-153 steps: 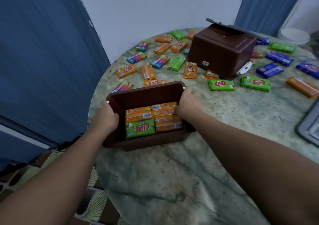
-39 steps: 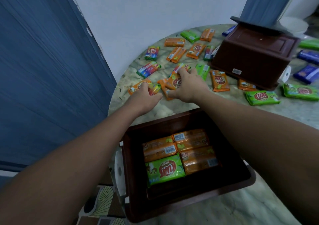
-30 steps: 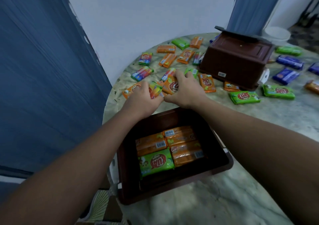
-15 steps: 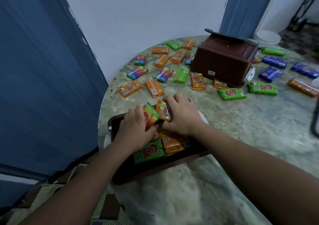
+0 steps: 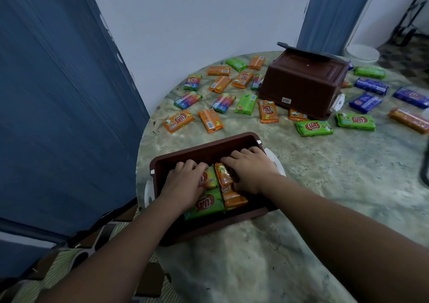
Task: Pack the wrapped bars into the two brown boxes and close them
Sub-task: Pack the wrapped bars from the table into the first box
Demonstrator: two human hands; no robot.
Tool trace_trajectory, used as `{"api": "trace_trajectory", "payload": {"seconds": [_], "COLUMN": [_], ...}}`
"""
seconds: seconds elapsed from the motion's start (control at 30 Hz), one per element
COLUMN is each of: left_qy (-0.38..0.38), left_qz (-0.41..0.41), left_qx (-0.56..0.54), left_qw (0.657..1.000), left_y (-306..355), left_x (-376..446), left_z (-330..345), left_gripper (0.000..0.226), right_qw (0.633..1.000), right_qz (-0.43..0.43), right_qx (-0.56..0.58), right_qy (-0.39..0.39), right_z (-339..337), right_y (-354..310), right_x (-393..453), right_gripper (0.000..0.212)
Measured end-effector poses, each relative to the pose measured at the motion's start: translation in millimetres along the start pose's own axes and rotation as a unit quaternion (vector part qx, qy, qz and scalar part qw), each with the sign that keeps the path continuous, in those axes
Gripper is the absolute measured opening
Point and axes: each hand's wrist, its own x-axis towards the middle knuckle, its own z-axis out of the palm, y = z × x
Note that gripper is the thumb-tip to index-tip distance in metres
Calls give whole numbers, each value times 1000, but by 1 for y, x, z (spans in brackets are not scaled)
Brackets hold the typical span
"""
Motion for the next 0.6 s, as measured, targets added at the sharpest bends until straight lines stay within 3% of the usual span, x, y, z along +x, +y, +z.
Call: {"api": "trace_trajectory", "payload": {"seconds": [0.47, 0.6], "left_qy": [8, -6], "left_qz": [13, 4], "left_qx": [3, 0], "left_qw": [1000, 1000], "left_y": [0, 1], "left_x": [1, 1], "left_z": [7, -2], "left_gripper": [33, 36], "right_qw": [1000, 996], "right_qz": [3, 37], "right_qx": [-16, 71], "right_qy": [4, 35], "right_z": [0, -8], "right_y": [-1, -3], "right_x": [6, 7], "right_gripper": [57, 55]}}
